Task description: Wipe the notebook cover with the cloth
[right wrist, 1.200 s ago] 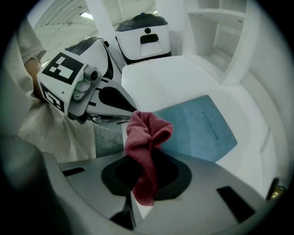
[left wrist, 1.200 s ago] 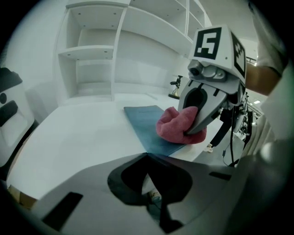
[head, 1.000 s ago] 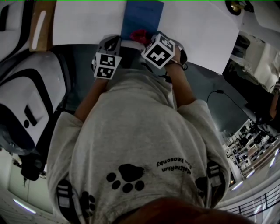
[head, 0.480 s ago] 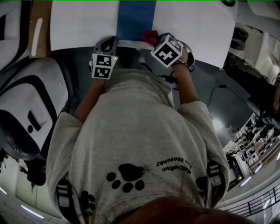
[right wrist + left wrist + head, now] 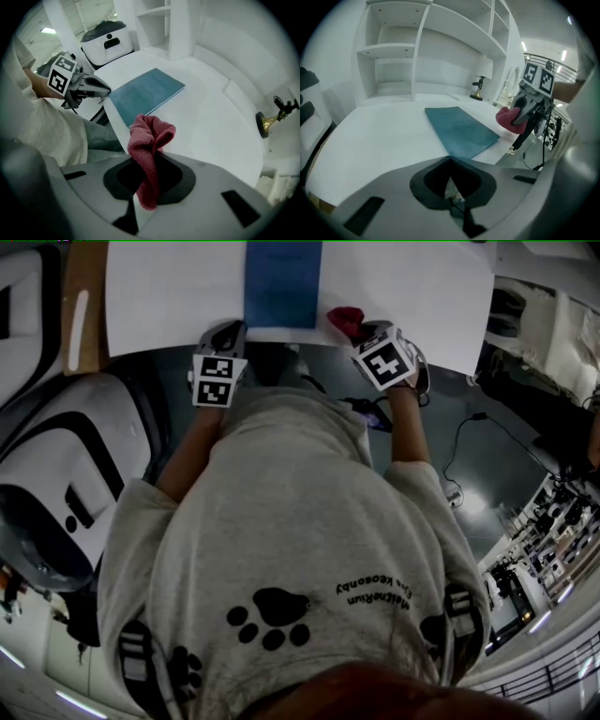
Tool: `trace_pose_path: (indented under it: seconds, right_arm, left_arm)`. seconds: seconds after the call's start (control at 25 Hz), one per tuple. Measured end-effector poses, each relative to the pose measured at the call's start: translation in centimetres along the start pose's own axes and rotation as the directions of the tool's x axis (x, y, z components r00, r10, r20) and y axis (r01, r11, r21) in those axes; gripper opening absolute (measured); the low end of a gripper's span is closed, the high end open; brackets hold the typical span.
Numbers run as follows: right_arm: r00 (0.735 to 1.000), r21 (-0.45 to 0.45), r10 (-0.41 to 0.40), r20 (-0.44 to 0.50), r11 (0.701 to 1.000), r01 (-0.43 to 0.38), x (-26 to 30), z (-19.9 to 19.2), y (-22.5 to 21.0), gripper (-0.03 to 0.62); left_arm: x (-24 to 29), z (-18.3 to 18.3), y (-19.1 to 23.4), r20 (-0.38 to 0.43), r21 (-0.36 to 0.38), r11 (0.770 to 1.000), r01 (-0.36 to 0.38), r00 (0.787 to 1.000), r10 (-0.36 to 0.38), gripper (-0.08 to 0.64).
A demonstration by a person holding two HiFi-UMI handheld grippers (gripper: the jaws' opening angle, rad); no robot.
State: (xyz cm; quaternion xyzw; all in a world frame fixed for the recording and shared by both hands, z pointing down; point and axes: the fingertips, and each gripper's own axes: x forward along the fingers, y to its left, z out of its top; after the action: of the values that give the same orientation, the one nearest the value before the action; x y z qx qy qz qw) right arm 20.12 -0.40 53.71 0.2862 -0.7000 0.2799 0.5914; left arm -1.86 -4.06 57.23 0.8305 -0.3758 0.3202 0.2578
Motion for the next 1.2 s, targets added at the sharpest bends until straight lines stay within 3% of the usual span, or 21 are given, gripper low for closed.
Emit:
trace_pose_path:
  seconds: [0.2,0.4,0.64,0.84,1.0,1.2]
  right_arm:
    - [0.98,0.079,-0.077,0.182,0.995,0.063,-2.2,3.0,-0.1,0.06]
    - [0.911,0.171,-0.184,0.369,0.977,0.128,-5.4,6.4,-0.8,0.06]
    - [0.797,0.24,-0.292,0.529,0.952,0.189,-9.3,9.8,-1.2,0.06]
    - [0.695,0.276,-0.358,0.624,0.933,0.232,-12.1,12.6,-1.4,0.06]
    - [0.6,0.317,-0.398,0.694,0.917,0.241,-15.0,14.5,-1.9,0.06]
    - [0.475,0.371,-0.441,0.762,0.898,0.239,-18.8,15.7,-2.6,0.06]
  left_arm:
    - [-0.4,0.1,0.0,-0.009,-0.032,0.999,0.017,1.0,-0.018,0.012]
    - [-0.8,1.1,0.6,0.023,-0.042,0.999,0.002,1.0,-0.001,0.012]
    - [-2.2,5.2,1.1,0.131,-0.034,0.999,-0.019,0.991,0.023,0.012]
    - [-4.2,9.6,1.4,0.247,-0.027,0.999,-0.034,0.968,0.039,0.012]
    - [-6.2,13.8,1.2,0.35,0.016,0.997,-0.071,0.935,0.061,0.012]
    - [-9.0,19.4,-0.2,0.484,0.085,0.988,-0.13,0.872,0.073,0.012]
